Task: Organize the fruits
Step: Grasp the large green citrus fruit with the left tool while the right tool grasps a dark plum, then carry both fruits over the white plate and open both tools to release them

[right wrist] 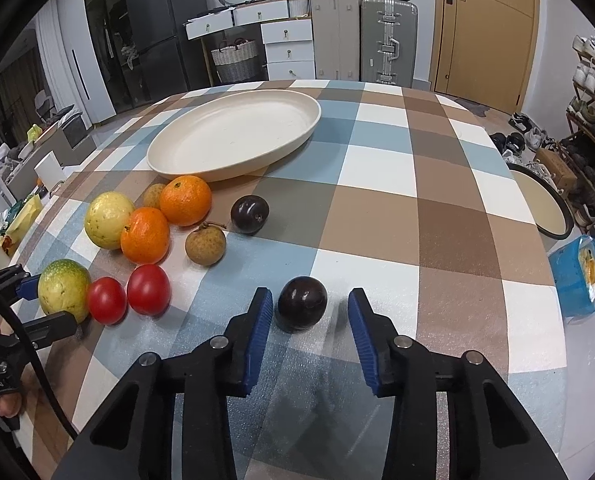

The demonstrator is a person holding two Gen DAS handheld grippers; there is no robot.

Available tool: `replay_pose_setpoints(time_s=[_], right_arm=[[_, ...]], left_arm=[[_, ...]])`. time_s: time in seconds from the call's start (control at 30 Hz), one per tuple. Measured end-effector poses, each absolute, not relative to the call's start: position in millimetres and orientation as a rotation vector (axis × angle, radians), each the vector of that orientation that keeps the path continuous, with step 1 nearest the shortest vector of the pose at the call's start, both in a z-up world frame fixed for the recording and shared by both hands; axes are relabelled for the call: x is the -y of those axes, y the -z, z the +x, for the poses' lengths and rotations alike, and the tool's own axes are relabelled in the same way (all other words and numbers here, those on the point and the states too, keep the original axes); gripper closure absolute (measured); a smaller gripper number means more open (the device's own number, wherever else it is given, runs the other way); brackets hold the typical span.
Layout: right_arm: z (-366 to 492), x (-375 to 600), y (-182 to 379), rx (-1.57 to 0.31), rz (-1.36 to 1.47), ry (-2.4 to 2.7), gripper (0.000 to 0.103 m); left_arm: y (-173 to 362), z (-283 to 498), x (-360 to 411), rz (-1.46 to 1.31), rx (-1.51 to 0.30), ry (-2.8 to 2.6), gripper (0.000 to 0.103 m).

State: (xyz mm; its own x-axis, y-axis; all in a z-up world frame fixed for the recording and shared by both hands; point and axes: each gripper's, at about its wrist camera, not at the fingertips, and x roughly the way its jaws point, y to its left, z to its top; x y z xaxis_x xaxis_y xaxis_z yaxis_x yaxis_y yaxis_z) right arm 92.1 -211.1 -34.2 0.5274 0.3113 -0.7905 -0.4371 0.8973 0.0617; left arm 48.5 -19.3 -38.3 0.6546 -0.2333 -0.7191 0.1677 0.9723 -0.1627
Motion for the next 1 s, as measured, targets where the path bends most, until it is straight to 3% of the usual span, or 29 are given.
replay_pose_setpoints(time_s=[0.4,1.0], right_arm=[[92,205,35,-0.907,-0.173,-0.461,0.077],[79,199,5,-0.763,-0.112,-0.562,0.078]], left_arm=[[18,50,5,-0.114,-0.762,0.185,0.055],[-8,91,-15,-0.123,-0.676,0.108,0.054]])
